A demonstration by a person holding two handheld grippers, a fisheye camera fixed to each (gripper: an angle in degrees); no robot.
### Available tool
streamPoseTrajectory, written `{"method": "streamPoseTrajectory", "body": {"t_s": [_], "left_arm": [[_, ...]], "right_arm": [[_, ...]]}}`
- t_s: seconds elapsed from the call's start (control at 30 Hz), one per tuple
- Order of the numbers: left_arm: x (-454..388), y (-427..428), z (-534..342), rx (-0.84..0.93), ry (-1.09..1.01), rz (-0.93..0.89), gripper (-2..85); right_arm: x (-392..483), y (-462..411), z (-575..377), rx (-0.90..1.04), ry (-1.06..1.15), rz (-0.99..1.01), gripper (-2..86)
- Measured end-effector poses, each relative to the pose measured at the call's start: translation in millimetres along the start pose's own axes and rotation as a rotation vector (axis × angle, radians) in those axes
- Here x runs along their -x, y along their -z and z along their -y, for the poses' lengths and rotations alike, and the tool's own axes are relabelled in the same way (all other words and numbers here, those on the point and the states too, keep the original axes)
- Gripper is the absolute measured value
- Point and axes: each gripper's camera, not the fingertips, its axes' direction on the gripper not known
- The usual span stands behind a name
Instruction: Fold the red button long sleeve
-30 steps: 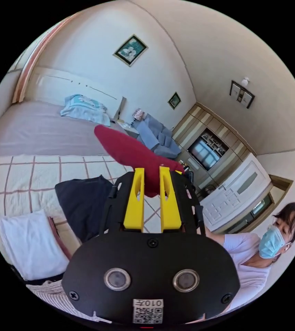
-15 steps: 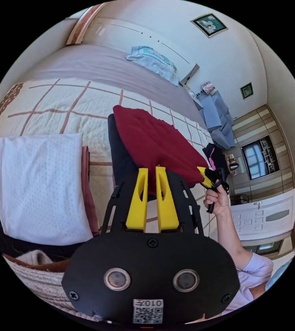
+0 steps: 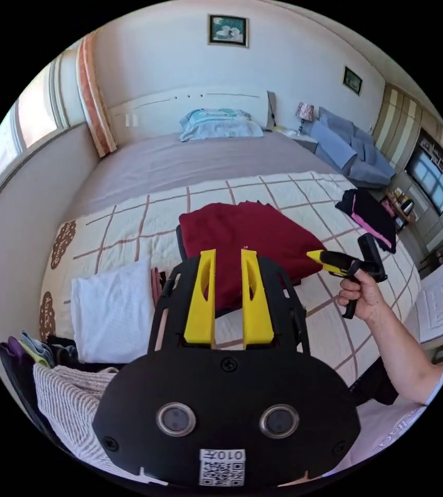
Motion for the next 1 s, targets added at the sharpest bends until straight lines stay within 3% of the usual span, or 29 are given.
{"method": "streamPoseTrajectory", "body": {"t_s": [0.1, 0.2, 0.4, 0.5, 0.57, 0.63, 0.7, 0.87, 1.0], "left_arm": [[-19.9, -43.7, -5.3, 0.165, -0.018, 0.030, 6.2], [-31.5, -78.2, -24.8, 0.204, 0.021, 0.079, 5.7], [-87.2, -72.8, -41.4, 0.109, -0.052, 0.275, 5.0], [-87.1, -36.3, -60.8, -0.028, 0.017, 0.216, 4.4], [-92.1, 5.2, -83.6, -0.210, 0.034, 0.127, 3.9], [-117.4, 54.0, -122.8, -0.442, -0.008, 0.010, 3.4], [-150.5, 67.1, -142.2, -0.516, -0.101, -0.082, 3.6], [-292.8, 37.9, -126.7, -0.395, -0.435, -0.171, 5.7], [-425.5, 11.9, -81.6, -0.357, -0.618, -0.353, 7.5]], "right_arm": [[3.7, 2.1, -10.1, 0.011, -0.005, -0.036, 7.1], [10.7, 10.0, -21.9, -0.006, 0.024, -0.049, 4.8], [50.8, 41.6, -71.2, -0.083, 0.207, -0.154, 3.4], [87.9, 84.8, -121.3, -0.170, 0.390, -0.350, 3.6], [118.7, 126.0, -178.8, -0.264, 0.540, -0.597, 4.0], [132.1, 156.2, -230.7, -0.365, 0.589, -0.748, 4.5], [136.9, 180.6, -281.4, -0.447, 0.597, -0.839, 5.0], [131.3, 226.4, -400.9, -0.579, 0.459, -0.746, 5.4], [136.6, 231.4, -444.4, -0.602, 0.469, -0.805, 5.5]]}}
